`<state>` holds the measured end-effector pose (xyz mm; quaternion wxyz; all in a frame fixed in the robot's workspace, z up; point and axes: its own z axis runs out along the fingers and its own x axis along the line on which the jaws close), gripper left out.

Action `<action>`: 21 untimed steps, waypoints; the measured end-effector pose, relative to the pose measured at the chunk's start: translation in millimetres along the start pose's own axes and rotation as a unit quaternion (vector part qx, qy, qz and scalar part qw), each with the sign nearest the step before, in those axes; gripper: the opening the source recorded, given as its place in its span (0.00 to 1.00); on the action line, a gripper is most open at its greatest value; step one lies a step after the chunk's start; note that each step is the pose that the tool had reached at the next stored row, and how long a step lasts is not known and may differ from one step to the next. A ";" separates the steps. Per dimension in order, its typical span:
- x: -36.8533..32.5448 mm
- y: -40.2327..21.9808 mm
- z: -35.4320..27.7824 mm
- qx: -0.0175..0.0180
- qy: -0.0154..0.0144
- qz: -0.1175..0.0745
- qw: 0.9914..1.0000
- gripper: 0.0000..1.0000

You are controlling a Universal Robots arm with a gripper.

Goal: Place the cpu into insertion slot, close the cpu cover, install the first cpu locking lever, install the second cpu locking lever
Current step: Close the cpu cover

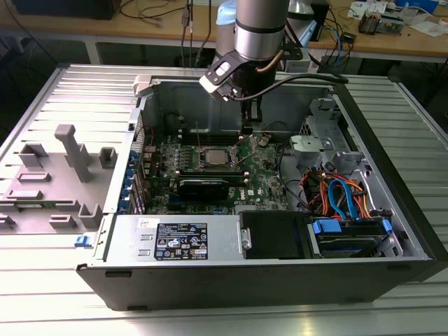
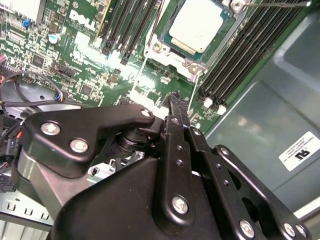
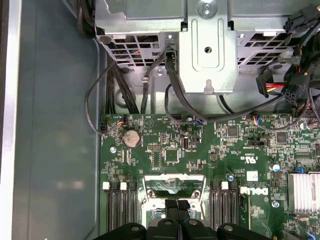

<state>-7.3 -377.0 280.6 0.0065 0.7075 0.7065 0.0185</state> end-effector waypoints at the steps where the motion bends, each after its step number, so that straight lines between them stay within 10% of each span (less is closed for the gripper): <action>1: -0.1 3.1 0.6 0.000 0.000 0.000 1.000 0.11; 14: 0.5 46.5 15.4 0.000 -0.001 -0.002 1.000 0.11; 21: 0.2 46.4 32.1 0.001 -0.001 -0.010 1.000 0.11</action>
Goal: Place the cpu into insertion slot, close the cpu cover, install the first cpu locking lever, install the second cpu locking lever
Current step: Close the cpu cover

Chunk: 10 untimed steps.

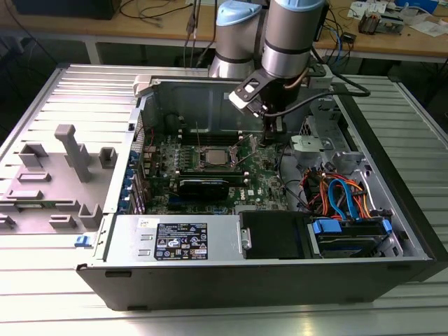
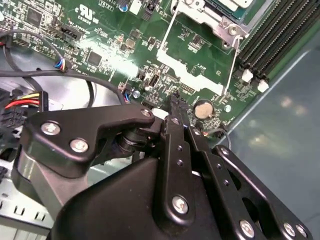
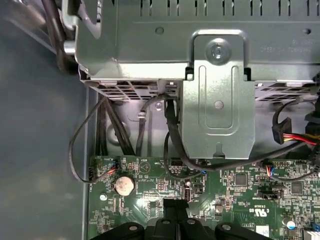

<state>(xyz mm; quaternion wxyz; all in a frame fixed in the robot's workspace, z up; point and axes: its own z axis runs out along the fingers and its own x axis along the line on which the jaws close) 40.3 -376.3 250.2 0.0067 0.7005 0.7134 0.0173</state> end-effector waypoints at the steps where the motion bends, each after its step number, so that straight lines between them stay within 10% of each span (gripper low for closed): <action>1: 0.0 -1.4 0.5 0.000 0.000 -0.001 1.000 0.11; 10: 0.3 -20.6 0.6 0.000 0.000 -0.007 1.000 0.11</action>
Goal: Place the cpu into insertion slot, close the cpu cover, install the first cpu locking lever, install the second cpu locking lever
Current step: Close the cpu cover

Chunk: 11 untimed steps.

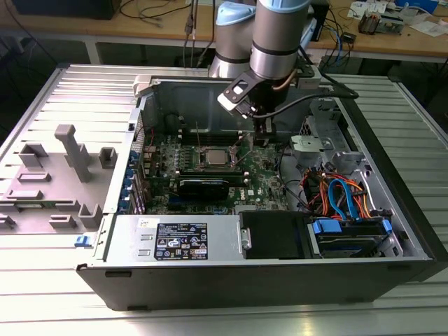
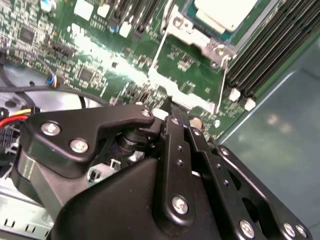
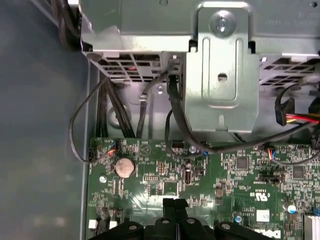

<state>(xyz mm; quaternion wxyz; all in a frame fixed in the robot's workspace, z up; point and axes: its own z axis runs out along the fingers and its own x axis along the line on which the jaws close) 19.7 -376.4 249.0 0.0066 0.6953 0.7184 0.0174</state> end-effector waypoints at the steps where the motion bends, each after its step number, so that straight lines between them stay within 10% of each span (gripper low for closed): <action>1: 0.1 -2.1 -0.1 0.000 0.000 0.000 1.000 0.11; 11: 0.6 -15.6 -0.5 0.000 0.000 0.000 1.000 0.11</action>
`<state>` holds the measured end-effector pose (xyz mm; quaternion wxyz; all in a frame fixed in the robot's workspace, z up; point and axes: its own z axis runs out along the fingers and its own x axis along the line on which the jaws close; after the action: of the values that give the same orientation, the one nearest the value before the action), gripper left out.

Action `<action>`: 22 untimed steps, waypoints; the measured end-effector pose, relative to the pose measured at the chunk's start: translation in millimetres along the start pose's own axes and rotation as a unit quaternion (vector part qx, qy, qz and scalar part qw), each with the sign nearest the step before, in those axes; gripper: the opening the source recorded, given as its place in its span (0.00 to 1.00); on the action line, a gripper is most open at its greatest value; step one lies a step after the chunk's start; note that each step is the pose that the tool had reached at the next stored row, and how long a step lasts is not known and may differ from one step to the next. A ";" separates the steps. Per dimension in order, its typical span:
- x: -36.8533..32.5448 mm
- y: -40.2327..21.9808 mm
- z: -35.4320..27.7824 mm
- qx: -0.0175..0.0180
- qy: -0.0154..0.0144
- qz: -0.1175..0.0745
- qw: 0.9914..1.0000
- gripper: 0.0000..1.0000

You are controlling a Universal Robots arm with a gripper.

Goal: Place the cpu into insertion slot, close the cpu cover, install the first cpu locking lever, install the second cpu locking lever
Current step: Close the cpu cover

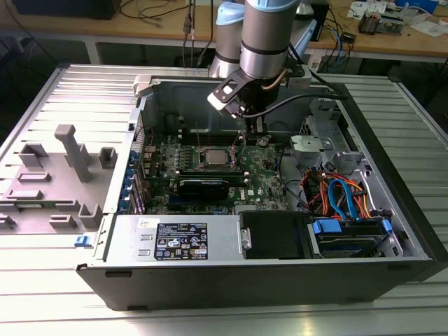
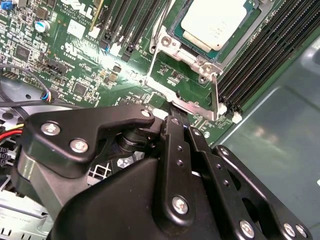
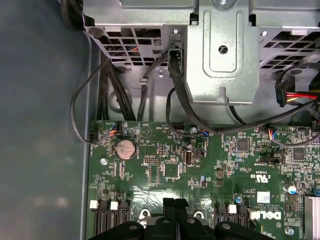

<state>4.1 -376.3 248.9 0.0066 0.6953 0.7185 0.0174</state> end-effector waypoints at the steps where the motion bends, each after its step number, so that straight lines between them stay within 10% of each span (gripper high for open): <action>1: 0.0 0.0 0.0 0.000 0.000 0.000 1.000 0.11; 22: 0.3 -8.0 -0.3 0.000 0.000 0.000 1.000 0.11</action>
<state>-3.9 -376.3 248.9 0.0066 0.6953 0.7184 0.0174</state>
